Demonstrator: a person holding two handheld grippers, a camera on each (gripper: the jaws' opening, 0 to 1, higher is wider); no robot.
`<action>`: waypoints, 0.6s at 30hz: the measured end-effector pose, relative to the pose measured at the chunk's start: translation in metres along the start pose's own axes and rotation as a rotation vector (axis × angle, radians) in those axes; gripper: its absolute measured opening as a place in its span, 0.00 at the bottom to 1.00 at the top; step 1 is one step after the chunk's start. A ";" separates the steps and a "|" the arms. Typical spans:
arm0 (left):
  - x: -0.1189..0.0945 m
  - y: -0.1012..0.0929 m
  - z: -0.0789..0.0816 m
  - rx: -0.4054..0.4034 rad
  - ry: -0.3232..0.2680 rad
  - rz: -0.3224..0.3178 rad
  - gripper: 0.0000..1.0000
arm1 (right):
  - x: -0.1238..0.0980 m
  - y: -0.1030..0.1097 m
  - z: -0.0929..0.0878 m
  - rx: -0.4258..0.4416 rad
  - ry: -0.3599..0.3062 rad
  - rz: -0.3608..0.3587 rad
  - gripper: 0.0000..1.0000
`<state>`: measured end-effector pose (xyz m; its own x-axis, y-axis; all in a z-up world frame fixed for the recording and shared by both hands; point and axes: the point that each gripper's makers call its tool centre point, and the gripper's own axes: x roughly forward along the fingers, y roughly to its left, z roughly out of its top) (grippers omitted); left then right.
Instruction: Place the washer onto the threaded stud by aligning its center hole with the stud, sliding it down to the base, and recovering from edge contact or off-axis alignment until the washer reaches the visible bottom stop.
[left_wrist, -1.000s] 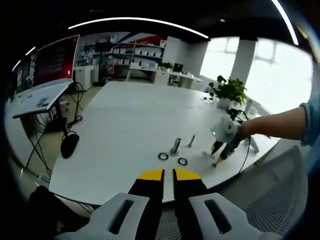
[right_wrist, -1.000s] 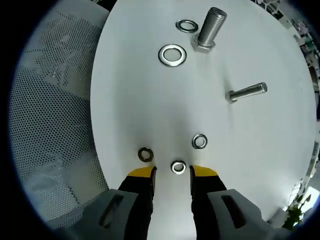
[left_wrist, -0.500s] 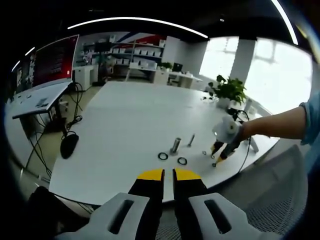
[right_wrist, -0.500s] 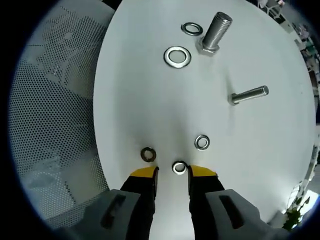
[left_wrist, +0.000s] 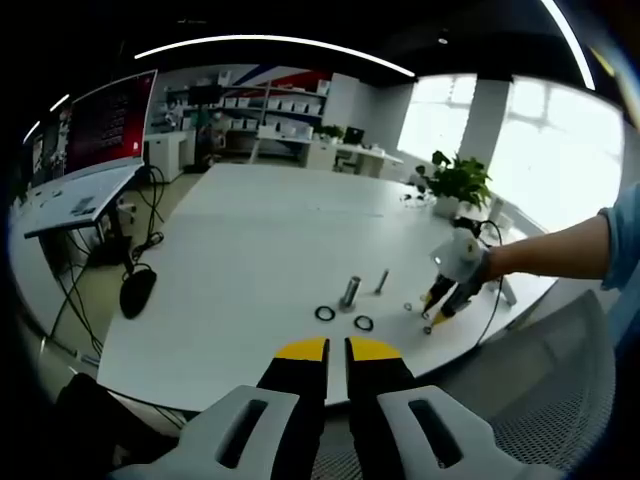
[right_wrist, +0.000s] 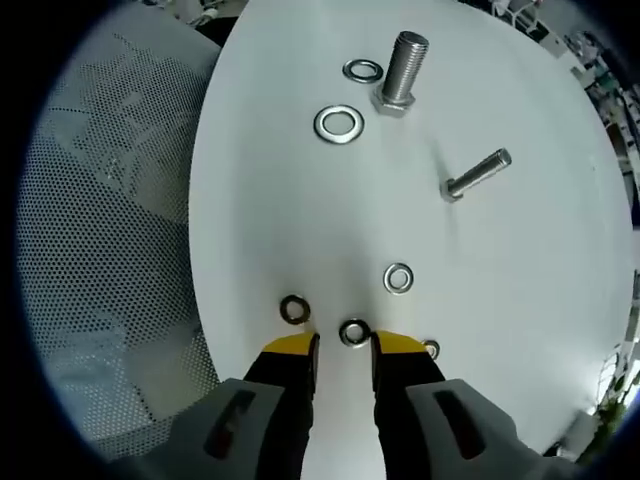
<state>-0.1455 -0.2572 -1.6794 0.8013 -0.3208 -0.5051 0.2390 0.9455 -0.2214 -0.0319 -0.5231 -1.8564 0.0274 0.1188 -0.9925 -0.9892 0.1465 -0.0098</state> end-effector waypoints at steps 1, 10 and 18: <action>0.000 0.000 0.000 -0.001 -0.001 0.000 0.04 | 0.000 -0.001 0.000 0.002 -0.001 -0.001 0.19; 0.000 0.000 0.000 -0.001 0.001 0.002 0.04 | 0.000 -0.002 0.001 -0.009 0.006 -0.003 0.16; 0.000 0.000 0.000 -0.002 -0.001 0.002 0.04 | -0.001 -0.002 0.001 0.053 -0.044 0.028 0.17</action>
<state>-0.1456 -0.2570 -1.6793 0.8022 -0.3186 -0.5050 0.2359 0.9460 -0.2221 -0.0295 -0.5221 -1.8552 0.0074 0.1660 -0.9861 -0.9807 0.1940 0.0253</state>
